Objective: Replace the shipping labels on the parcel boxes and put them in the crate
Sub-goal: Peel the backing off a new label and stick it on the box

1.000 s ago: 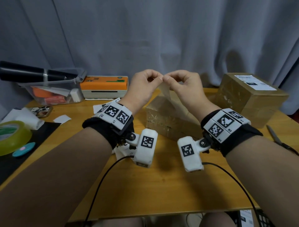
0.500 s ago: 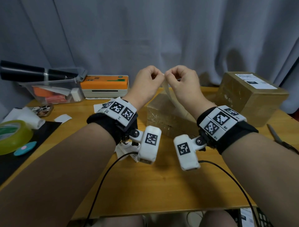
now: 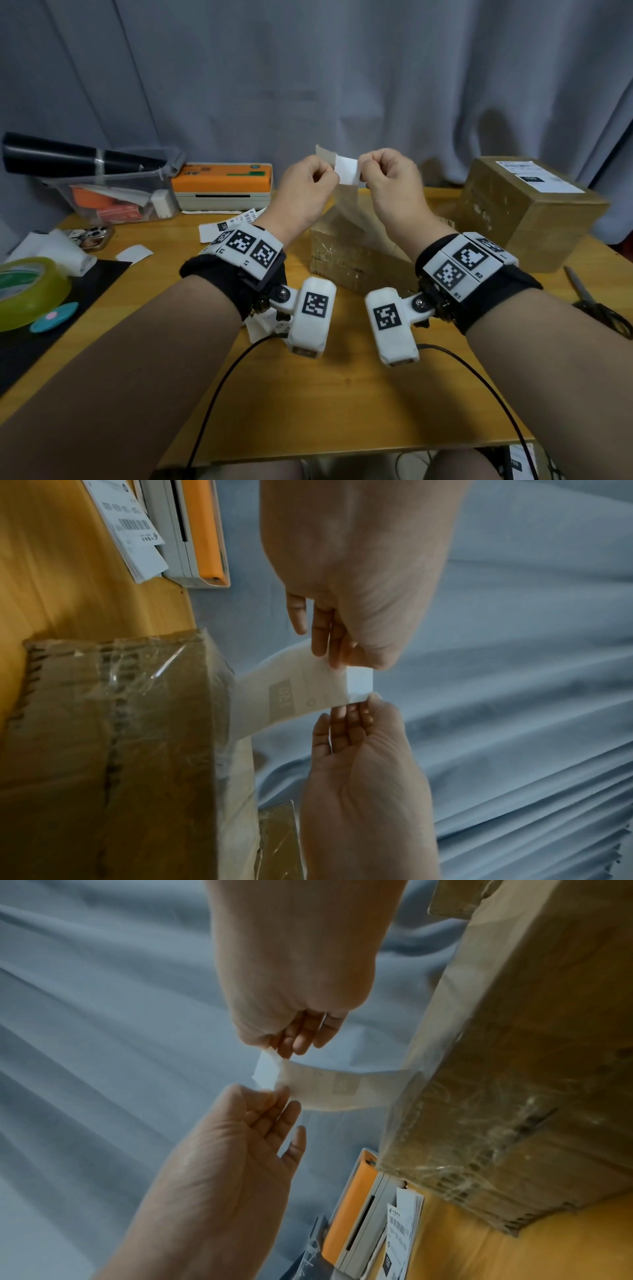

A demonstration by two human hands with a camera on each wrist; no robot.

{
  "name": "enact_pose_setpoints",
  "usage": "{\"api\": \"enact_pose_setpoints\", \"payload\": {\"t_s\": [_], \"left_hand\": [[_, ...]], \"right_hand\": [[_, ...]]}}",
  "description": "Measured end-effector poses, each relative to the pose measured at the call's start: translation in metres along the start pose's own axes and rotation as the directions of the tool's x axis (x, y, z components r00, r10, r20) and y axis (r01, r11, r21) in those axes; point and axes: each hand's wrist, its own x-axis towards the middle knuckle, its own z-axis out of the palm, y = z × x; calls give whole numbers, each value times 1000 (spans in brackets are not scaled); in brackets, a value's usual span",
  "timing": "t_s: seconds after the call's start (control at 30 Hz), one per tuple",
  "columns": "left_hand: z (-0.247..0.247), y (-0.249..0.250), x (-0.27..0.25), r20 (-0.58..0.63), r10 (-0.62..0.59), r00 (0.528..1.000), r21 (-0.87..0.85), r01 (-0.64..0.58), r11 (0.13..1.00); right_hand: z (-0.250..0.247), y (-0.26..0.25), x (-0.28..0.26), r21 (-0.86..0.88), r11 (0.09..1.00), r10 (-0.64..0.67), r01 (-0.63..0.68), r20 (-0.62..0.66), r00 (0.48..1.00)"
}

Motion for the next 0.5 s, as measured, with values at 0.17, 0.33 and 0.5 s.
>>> {"api": "enact_pose_setpoints", "payload": {"t_s": [0.17,0.33,0.5], "left_hand": [[-3,-6,-5,67,-96,993,-153,105,983],[-7,-1,-2,172,-200,964,-363,251,897],[-6,2,-1,105,-110,988,-316,138,939]], "right_hand": [[-1,2,-2,29,998,-64,62,70,995],[-5,-6,0,-28,988,-143,149,148,979],[-6,-9,2,-18,984,-171,177,174,970]]}}
